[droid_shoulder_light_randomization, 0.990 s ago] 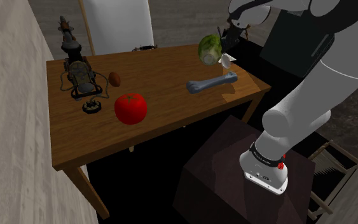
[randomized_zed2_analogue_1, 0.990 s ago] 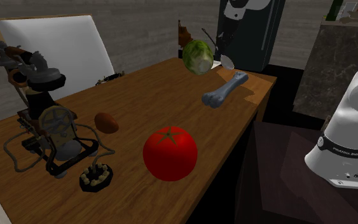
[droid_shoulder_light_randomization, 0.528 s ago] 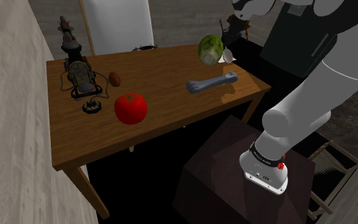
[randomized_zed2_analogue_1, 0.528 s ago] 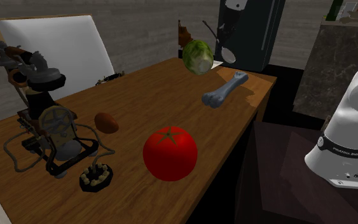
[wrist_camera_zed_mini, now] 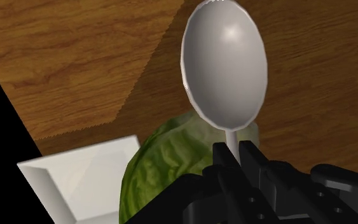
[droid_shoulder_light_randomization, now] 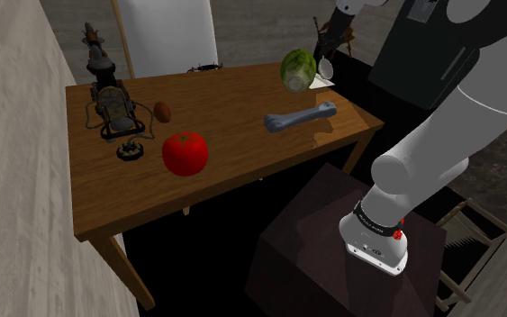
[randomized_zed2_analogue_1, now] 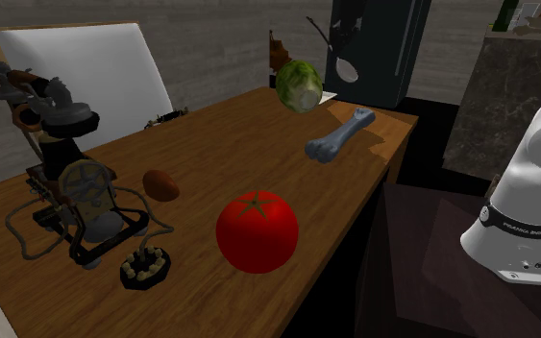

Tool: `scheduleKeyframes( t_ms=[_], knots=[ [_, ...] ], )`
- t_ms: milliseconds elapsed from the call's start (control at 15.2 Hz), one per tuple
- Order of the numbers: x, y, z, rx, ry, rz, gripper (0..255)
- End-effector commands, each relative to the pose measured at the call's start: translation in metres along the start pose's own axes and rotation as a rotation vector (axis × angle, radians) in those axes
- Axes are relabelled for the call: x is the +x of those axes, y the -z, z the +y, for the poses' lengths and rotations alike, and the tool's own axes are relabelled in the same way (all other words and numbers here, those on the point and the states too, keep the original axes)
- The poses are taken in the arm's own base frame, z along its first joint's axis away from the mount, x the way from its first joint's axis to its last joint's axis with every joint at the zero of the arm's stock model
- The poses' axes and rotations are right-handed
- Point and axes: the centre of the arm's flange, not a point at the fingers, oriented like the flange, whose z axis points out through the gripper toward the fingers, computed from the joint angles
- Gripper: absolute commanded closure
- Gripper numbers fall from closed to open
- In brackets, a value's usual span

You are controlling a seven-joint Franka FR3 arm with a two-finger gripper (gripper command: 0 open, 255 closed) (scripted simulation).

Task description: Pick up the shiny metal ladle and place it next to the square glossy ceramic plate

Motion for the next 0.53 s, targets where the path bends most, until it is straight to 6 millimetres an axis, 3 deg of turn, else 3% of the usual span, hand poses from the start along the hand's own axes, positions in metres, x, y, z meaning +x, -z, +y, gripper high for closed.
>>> scheduleKeyframes(
  t_ms=[0, 462],
  knots=[
    [0.002, 0.01, 0.0, 0.0, 0.0, 0.0, 255],
    [0.01, 0.046, -0.003, 0.0, 0.0, 0.0, 255]
  ],
)
